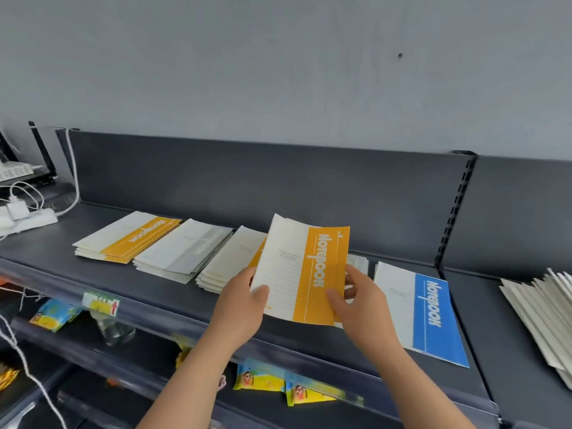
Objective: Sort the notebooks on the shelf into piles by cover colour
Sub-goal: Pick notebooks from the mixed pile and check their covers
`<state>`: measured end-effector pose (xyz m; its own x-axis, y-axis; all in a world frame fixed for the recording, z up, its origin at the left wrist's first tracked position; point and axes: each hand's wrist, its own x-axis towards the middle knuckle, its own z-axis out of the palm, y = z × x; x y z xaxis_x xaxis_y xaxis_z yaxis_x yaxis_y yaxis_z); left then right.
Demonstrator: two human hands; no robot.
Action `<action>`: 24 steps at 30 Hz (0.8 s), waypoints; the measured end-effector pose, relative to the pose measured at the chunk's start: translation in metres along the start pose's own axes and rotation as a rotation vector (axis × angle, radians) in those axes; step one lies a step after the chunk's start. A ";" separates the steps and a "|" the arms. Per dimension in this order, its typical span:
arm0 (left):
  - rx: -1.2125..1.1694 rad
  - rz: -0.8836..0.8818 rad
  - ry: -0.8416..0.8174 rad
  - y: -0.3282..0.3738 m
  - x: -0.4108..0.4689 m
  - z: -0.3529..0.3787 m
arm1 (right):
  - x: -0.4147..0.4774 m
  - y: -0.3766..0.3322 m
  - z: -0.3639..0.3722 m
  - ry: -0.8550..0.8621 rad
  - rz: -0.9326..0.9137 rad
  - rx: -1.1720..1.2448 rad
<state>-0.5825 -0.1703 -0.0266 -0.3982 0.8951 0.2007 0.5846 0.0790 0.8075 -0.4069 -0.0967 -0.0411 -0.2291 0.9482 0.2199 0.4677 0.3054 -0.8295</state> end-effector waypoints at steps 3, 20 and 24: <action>0.053 -0.002 0.001 -0.015 0.015 -0.015 | 0.014 -0.011 0.021 -0.010 -0.010 -0.018; 0.298 -0.115 0.122 -0.076 0.092 -0.033 | 0.086 -0.011 0.102 -0.131 0.005 -0.244; 0.419 -0.108 0.115 -0.089 0.100 -0.033 | 0.089 -0.015 0.106 -0.139 -0.003 -0.339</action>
<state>-0.6980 -0.1024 -0.0599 -0.5352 0.8189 0.2073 0.7617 0.3617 0.5376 -0.5245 -0.0261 -0.0629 -0.3334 0.9336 0.1310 0.7180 0.3415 -0.6065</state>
